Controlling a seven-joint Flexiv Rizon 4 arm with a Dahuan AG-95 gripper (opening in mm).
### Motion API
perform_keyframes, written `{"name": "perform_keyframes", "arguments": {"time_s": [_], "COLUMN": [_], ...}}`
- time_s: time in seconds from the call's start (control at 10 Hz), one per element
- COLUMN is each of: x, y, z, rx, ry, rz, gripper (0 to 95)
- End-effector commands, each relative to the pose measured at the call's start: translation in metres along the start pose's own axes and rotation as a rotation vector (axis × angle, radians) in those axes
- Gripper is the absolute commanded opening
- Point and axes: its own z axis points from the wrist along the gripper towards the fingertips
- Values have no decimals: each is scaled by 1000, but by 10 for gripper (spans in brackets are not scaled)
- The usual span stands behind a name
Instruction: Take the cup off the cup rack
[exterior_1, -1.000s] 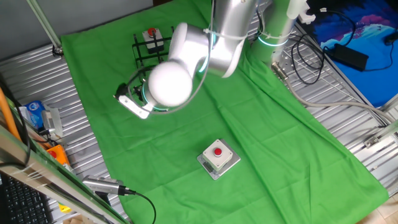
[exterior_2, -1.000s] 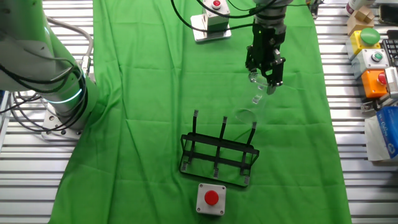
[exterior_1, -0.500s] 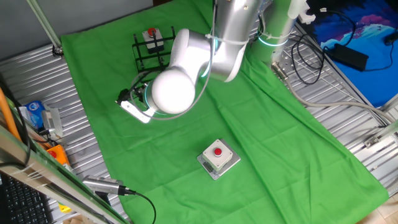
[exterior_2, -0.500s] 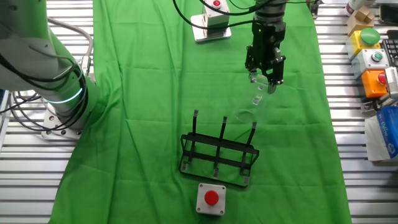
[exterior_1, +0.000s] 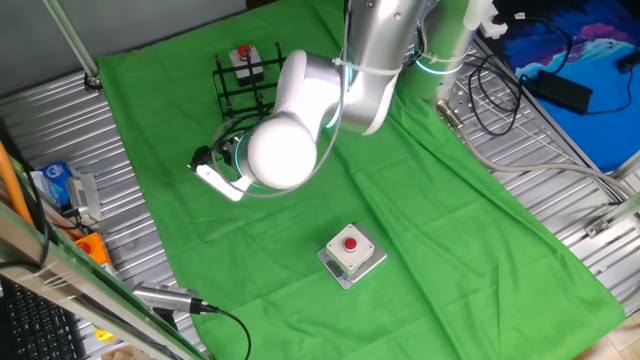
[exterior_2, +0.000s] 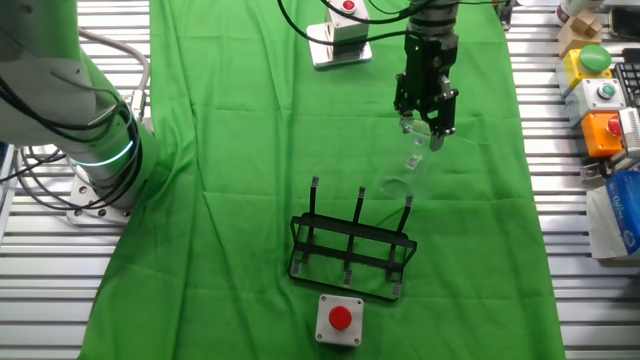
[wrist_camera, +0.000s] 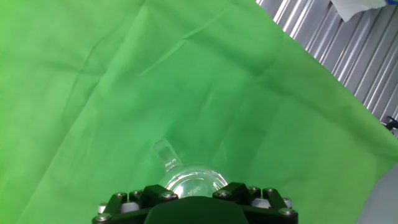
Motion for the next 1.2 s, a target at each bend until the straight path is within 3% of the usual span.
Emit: {"name": "perform_keyframes", "arguments": {"time_s": [0.1,0.3,0.4,0.5,0.6,0.9,1.2], "x": [-3,-4,-4,-4,-4,-4,-4], "y": [3,7,7,7,7,7,6], "z": [3,1,0,0,0,0,-1], "rx": [17,55,56,54,52,30,-61], "ry": [6,35,38,37,36,33,-3], "rz": [9,30,17,1,-7,-20,-4], "gripper": [0,0,190,570,760,760,760]}}
